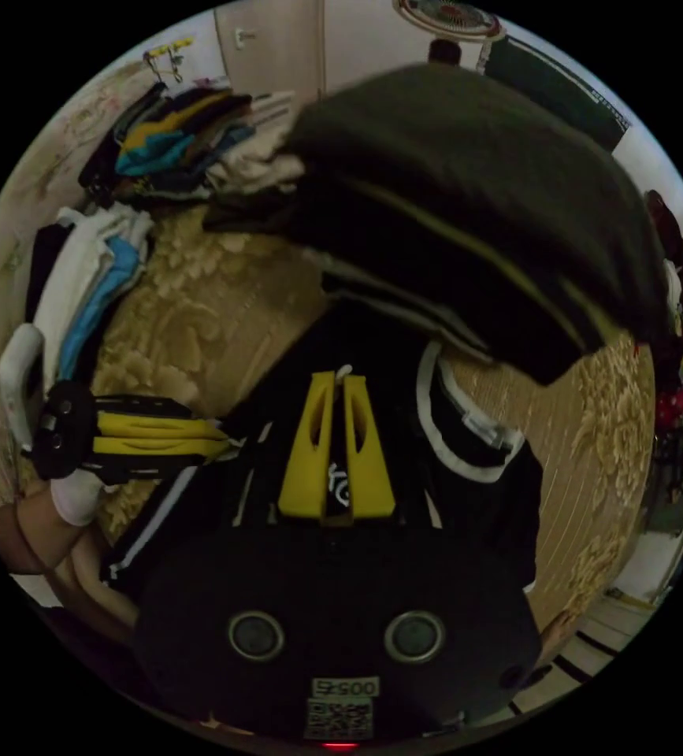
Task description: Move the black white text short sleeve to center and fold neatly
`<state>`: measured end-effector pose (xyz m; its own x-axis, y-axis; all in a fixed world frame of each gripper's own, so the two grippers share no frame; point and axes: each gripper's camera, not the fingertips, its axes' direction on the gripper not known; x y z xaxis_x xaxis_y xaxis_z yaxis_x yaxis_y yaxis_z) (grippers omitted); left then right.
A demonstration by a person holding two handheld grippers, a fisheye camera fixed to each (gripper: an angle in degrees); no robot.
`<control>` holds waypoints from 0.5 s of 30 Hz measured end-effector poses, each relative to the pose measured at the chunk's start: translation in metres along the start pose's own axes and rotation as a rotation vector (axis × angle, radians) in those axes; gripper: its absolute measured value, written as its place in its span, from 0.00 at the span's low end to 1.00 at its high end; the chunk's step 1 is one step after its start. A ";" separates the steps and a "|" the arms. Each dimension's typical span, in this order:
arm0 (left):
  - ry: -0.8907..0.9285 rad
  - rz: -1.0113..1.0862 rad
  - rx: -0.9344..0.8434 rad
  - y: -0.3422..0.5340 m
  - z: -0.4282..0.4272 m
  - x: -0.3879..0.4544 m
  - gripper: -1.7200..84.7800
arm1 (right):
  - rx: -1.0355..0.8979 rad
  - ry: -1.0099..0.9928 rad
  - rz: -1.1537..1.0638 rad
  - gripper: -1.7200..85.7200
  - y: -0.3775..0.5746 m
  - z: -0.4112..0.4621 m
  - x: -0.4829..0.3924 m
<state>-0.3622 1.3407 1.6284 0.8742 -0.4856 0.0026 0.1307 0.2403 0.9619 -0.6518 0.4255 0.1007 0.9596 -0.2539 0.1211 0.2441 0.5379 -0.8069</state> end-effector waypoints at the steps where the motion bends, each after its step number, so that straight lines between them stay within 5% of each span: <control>1: 0.013 -0.016 0.017 -0.001 -0.004 -0.002 0.04 | 0.032 -0.012 -0.006 0.00 -0.008 -0.010 -0.003; 5: 0.067 -0.040 0.122 -0.005 -0.017 -0.003 0.04 | 0.107 -0.022 0.003 0.00 -0.023 -0.037 -0.005; 15: 0.034 0.068 -0.136 -0.029 0.063 0.040 0.04 | -0.109 -0.007 0.194 0.01 0.009 -0.004 0.040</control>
<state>-0.3600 1.2615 1.6179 0.8980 -0.4365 0.0548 0.1308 0.3839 0.9141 -0.6118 0.4171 0.0960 0.9882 -0.1480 -0.0389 0.0384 0.4857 -0.8733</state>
